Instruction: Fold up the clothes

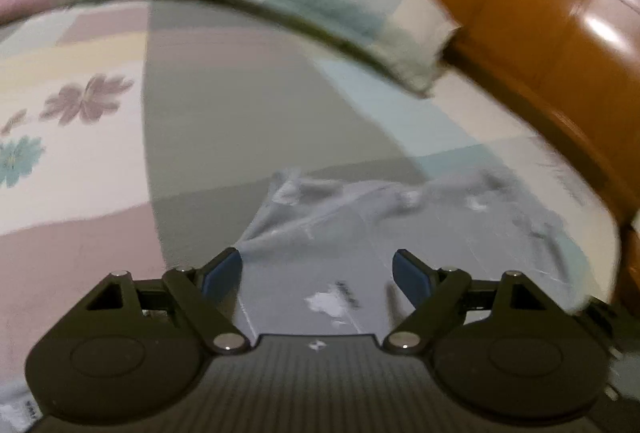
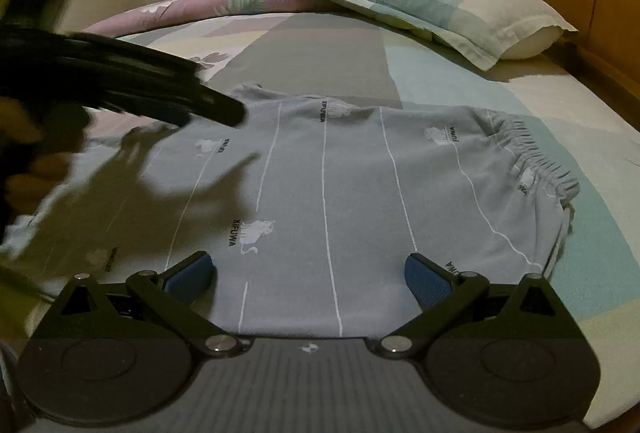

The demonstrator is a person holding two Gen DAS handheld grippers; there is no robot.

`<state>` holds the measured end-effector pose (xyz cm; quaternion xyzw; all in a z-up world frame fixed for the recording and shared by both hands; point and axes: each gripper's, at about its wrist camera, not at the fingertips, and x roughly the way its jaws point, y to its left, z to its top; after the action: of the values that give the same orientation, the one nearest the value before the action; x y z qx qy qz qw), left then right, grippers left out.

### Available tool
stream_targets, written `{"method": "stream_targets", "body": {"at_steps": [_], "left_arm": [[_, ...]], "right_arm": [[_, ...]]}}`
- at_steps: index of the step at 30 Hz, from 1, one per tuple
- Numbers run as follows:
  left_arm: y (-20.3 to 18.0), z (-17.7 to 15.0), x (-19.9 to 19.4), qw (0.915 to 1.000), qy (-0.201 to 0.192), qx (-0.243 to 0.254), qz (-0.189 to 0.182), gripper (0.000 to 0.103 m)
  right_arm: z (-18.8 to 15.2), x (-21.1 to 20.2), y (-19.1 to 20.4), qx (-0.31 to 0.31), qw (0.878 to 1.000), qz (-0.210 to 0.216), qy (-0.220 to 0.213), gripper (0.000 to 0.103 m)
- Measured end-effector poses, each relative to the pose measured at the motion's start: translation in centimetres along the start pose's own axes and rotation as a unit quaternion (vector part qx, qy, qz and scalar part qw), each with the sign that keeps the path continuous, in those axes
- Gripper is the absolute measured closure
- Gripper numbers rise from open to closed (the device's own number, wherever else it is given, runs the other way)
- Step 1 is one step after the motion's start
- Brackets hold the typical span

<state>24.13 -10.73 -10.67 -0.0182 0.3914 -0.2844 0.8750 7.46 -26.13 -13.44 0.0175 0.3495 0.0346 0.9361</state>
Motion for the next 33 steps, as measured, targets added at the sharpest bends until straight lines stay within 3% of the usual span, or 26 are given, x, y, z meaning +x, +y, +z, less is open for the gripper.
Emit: {"method": "stream_targets", "body": {"at_steps": [7,12,15,18,20,26,33], "left_arm": [[0.1,3.2,-0.7,0.9987,-0.023,-0.002,-0.046,0.019],[1.7,5.1,2.7,0.9975,0.027,-0.034,-0.055,0.02],[2.3,4.7,2.9,0.993,0.042,-0.057,-0.095,0.02],[1.7,4.0,1.9,0.9944,0.026,-0.036,-0.096,0.02],[1.4,3.8,2.1,0.9924,0.038,-0.029,-0.114,0.02],[1.2,4.0,3.2,0.9929,0.053,-0.014,-0.105,0.02],[2.3,5.3,5.0,0.9819,0.084,-0.031,-0.167,0.013]], "right_arm": [[-0.8,-0.4,-0.4,-0.007,1.0,0.015,-0.024,0.0],[-1.3,-0.5,-0.5,-0.01,0.999,0.021,-0.041,0.0],[-1.6,-0.6,-0.7,-0.014,0.998,0.028,-0.05,0.0],[-1.7,-0.6,-0.8,-0.017,0.998,0.03,-0.057,0.0],[-1.7,-0.6,-0.8,-0.017,0.998,0.031,-0.058,0.0],[-1.6,-0.4,-0.7,-0.016,0.998,0.029,-0.059,0.0],[-1.4,-0.2,-0.6,-0.016,0.998,0.026,-0.06,0.0]]}}
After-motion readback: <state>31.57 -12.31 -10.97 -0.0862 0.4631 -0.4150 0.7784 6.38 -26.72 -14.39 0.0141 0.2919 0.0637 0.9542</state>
